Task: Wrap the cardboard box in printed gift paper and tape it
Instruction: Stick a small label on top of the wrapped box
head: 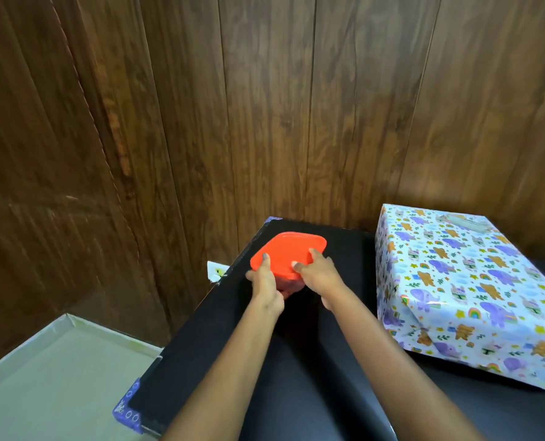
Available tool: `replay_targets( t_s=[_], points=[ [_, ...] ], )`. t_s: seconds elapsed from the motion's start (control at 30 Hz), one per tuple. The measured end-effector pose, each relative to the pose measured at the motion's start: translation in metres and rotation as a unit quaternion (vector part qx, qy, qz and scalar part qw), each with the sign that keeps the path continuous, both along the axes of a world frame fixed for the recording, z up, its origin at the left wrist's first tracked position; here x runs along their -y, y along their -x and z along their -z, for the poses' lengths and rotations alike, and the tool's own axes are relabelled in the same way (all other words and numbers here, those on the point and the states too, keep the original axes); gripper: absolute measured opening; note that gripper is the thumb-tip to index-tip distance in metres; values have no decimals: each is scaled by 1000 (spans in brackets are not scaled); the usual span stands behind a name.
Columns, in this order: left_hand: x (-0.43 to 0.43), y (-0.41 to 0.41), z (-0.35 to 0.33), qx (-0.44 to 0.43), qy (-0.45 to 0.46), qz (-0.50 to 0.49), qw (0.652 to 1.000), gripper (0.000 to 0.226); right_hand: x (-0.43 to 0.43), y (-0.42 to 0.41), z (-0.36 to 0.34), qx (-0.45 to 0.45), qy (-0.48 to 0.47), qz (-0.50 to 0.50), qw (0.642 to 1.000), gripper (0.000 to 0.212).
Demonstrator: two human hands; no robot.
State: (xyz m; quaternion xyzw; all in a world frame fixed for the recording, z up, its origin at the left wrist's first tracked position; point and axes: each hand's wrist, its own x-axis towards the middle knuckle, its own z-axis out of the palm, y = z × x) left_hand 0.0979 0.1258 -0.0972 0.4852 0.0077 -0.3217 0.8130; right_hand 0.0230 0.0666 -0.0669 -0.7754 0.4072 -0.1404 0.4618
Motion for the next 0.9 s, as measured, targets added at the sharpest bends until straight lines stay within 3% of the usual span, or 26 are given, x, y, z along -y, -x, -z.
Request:
replay_targets(
  t_s=[0.13, 0.23, 0.33, 0.5, 0.73, 0.9],
  points=[
    [19, -15, 12, 123, -92, 35, 987, 57, 22, -17, 14, 69, -66, 47, 994, 69],
    [19, -31, 11, 213, -124, 41, 968, 63, 35, -26, 17, 89, -45, 19, 995, 76],
    [28, -52, 19, 301, -193, 62, 932, 62, 43, -35, 19, 25, 27, -58, 998, 83],
    [57, -87, 19, 344, -201, 64, 915, 58, 76, -66, 15, -39, 174, -90, 980, 61],
    [95, -135, 16, 371, -236, 121, 890, 58, 110, -105, 20, -49, 210, -80, 973, 47],
    [104, -147, 18, 365, -233, 125, 893, 59, 119, -117, 24, -41, 204, -69, 976, 46]
  ],
)
